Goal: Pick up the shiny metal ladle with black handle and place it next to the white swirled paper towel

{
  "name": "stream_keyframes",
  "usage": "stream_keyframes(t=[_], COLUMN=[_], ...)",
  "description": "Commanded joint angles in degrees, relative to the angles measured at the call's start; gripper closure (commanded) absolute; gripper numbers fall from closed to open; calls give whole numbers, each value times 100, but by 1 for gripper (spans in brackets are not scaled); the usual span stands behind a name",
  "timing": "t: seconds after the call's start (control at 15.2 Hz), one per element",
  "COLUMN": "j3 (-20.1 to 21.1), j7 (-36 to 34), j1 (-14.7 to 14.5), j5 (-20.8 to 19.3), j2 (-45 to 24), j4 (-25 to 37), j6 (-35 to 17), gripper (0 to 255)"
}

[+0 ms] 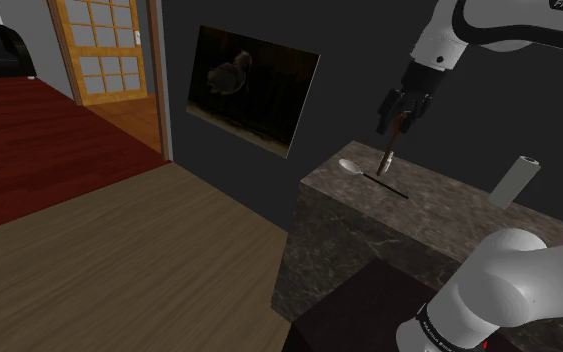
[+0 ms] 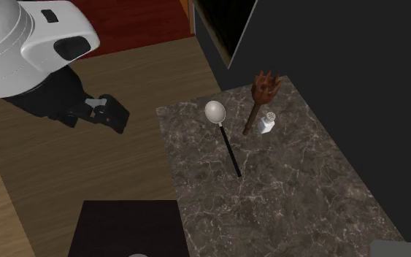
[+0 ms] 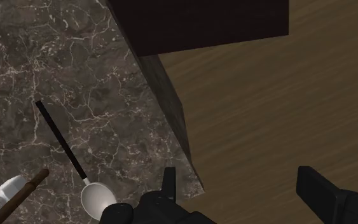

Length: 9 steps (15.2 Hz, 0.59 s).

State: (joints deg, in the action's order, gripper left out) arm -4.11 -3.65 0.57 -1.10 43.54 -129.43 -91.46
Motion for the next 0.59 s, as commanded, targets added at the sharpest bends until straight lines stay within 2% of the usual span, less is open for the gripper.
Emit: stream_keyframes(t=[0.0, 0.53], j3=[0, -767], j7=[0, 1244], j1=[0, 70], j5=[0, -608], j2=[0, -631], j4=[0, -504], j6=[0, -889], gripper=[0, 0])
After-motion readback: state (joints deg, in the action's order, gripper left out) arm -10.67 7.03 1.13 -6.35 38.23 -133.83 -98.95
